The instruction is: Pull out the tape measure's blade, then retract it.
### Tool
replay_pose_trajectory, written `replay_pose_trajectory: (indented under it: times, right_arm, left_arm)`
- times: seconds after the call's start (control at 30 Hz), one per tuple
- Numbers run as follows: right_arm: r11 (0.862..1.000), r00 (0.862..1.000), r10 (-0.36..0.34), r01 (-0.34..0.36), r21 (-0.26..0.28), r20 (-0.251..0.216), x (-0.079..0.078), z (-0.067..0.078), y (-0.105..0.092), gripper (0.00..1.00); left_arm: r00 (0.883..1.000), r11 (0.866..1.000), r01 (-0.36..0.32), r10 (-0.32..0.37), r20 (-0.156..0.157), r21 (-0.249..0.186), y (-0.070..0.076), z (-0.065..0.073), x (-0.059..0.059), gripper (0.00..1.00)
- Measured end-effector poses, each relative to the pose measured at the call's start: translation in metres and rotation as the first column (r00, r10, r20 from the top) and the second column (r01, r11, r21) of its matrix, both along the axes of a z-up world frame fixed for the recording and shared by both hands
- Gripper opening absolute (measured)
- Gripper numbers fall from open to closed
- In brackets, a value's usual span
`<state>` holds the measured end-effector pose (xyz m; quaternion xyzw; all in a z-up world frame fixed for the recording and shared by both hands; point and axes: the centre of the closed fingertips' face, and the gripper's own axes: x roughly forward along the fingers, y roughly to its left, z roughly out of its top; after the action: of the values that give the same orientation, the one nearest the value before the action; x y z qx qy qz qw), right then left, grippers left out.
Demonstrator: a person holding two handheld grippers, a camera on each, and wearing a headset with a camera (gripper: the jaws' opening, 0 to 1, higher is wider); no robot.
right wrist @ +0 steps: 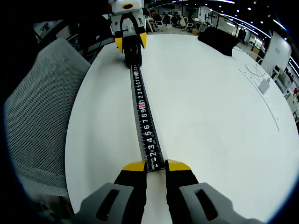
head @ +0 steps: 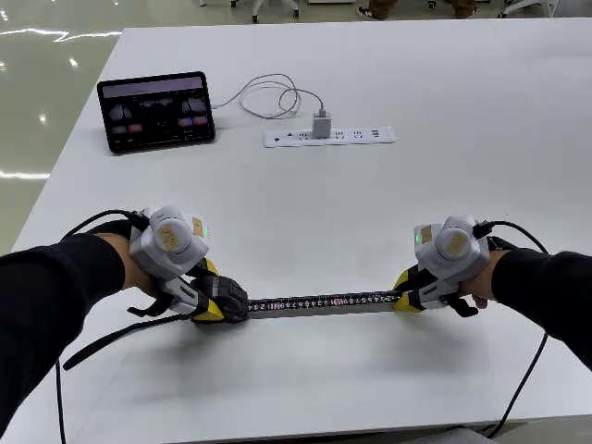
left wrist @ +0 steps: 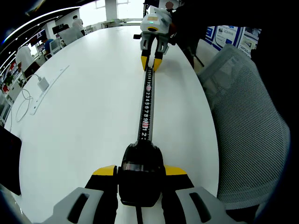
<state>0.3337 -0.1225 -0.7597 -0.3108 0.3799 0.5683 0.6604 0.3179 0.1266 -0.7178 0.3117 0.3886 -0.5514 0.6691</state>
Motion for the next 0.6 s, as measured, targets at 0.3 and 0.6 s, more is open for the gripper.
replay_pose_trajectory:
  times: [0.3,0.6]
  right_arm:
    - [1.0,1.0,-0.008,0.008,0.002,-0.007,-0.0001,0.0001,-0.0001,0.1]
    - [1.0,1.0,-0.004,0.004,0.002,-0.006,0.0004,-0.0001,0.0002,0.11]
  left_arm:
    - [1.0,1.0,-0.005,0.005,0.003,-0.005,-0.0005,0.0001,0.0,0.32]
    - [1.0,1.0,-0.005,0.005,0.004,-0.008,-0.0003,-0.0004,0.0006,0.32]
